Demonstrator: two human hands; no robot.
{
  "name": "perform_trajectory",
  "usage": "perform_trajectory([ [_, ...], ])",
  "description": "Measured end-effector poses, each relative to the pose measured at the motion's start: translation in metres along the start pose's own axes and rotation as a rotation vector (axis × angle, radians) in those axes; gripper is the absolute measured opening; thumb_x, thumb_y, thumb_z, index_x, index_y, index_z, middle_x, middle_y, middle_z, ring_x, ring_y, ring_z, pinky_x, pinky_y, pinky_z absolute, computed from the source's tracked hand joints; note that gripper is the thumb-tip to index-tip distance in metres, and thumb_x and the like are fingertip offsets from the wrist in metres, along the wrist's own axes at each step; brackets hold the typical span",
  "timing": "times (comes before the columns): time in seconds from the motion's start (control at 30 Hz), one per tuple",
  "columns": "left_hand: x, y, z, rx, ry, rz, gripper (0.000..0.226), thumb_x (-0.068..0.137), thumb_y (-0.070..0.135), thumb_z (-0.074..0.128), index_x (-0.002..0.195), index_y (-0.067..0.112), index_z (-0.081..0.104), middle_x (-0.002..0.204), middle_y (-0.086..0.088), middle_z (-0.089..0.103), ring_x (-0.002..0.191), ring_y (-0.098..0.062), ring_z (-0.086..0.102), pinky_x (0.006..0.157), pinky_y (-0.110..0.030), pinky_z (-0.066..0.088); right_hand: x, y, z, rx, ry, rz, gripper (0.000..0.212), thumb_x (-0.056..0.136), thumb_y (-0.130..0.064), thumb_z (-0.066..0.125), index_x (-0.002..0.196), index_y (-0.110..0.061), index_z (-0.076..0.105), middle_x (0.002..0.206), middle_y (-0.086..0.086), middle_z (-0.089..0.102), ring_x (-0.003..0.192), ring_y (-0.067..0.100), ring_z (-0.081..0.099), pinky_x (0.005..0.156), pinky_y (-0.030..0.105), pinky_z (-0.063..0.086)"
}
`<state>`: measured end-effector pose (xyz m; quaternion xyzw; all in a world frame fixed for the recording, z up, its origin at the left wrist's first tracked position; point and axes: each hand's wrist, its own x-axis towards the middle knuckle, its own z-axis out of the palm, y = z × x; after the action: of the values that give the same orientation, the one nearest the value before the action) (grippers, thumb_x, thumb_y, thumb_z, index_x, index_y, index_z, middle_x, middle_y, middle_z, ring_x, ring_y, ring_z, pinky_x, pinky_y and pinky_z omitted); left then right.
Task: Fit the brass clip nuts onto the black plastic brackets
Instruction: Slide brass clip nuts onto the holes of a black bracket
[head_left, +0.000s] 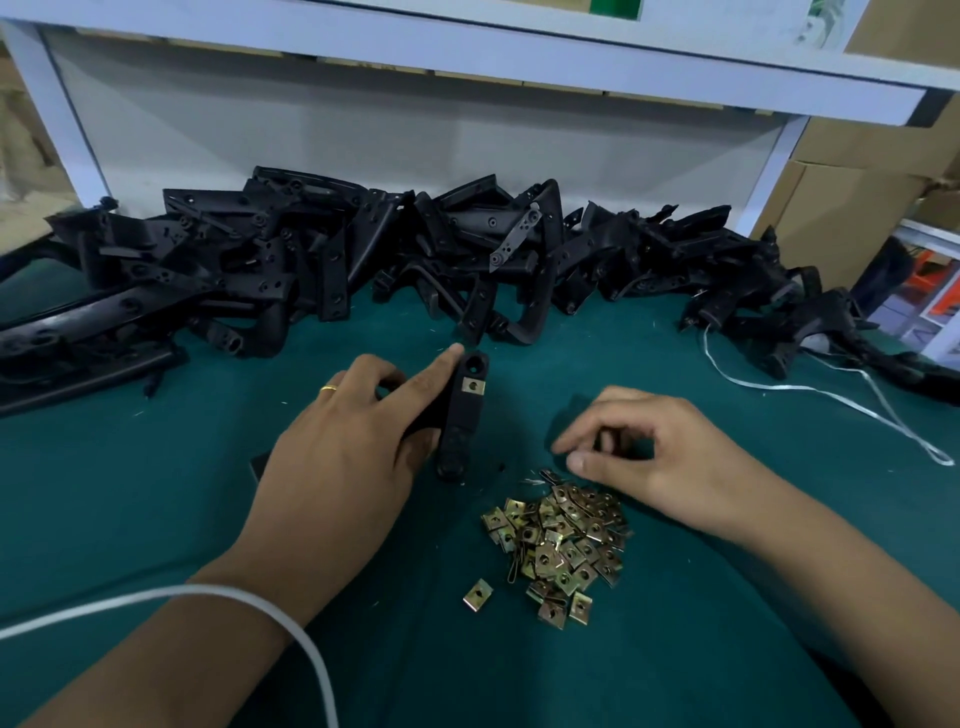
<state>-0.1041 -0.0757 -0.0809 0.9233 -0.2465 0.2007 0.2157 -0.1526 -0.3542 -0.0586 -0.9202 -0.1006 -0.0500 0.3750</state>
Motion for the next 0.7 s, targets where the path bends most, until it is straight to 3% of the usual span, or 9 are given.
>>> perform_trajectory([
  [0.2, 0.000, 0.003, 0.000, -0.017, -0.033, -0.004, 0.073, 0.093, 0.034, 0.055, 0.157, 0.053, 0.025, 0.119, 0.007, 0.050, 0.101, -0.019, 0.052, 0.074, -0.038, 0.053, 0.001, -0.002, 0.004, -0.027, -0.090, -0.006, 0.014, 0.084, -0.035, 0.086, 0.095, -0.040, 0.080, 0.101, -0.016, 0.062, 0.092, 0.011, 0.056, 0.080, 0.023, 0.048],
  [0.37, 0.001, 0.002, 0.000, -0.028, -0.039, -0.009, 0.075, 0.094, 0.032, 0.057, 0.157, 0.054, 0.023, 0.120, 0.008, 0.049, 0.101, -0.017, 0.051, 0.074, -0.033, 0.049, 0.000, -0.001, 0.006, 0.004, -0.071, -0.030, 0.018, 0.086, -0.024, 0.086, 0.087, -0.028, 0.069, 0.082, -0.007, 0.060, 0.070, 0.004, 0.051, 0.064, 0.026, 0.046],
  [0.43, 0.001, 0.004, -0.001, -0.030, -0.041, -0.010, 0.074, 0.094, 0.034, 0.055, 0.157, 0.055, 0.021, 0.121, 0.010, 0.048, 0.101, -0.016, 0.050, 0.072, -0.032, 0.048, 0.001, -0.004, 0.011, 0.173, -0.017, -0.033, 0.016, 0.085, -0.021, 0.084, 0.091, -0.026, 0.070, 0.079, -0.005, 0.064, 0.071, 0.010, 0.057, 0.067, 0.032, 0.052],
  [0.57, 0.000, 0.009, -0.005, -0.090, -0.019, -0.016, 0.073, 0.092, 0.041, 0.048, 0.157, 0.056, 0.018, 0.115, 0.012, 0.046, 0.092, -0.018, 0.052, 0.064, -0.040, 0.055, 0.004, -0.014, 0.017, 0.650, 0.153, -0.076, 0.019, 0.085, -0.008, 0.078, 0.104, -0.010, 0.077, 0.088, 0.010, 0.074, 0.076, 0.025, 0.073, 0.071, 0.030, 0.061],
  [0.7, 0.000, 0.012, -0.008, -0.119, 0.034, -0.005, 0.074, 0.091, 0.047, 0.048, 0.158, 0.053, 0.018, 0.104, 0.015, 0.044, 0.074, -0.016, 0.048, 0.056, -0.037, 0.049, 0.002, -0.027, 0.028, 0.923, 0.127, -0.001, 0.027, 0.076, -0.009, 0.084, 0.102, -0.004, 0.079, 0.092, 0.021, 0.075, 0.083, 0.038, 0.078, 0.073, 0.039, 0.065],
])
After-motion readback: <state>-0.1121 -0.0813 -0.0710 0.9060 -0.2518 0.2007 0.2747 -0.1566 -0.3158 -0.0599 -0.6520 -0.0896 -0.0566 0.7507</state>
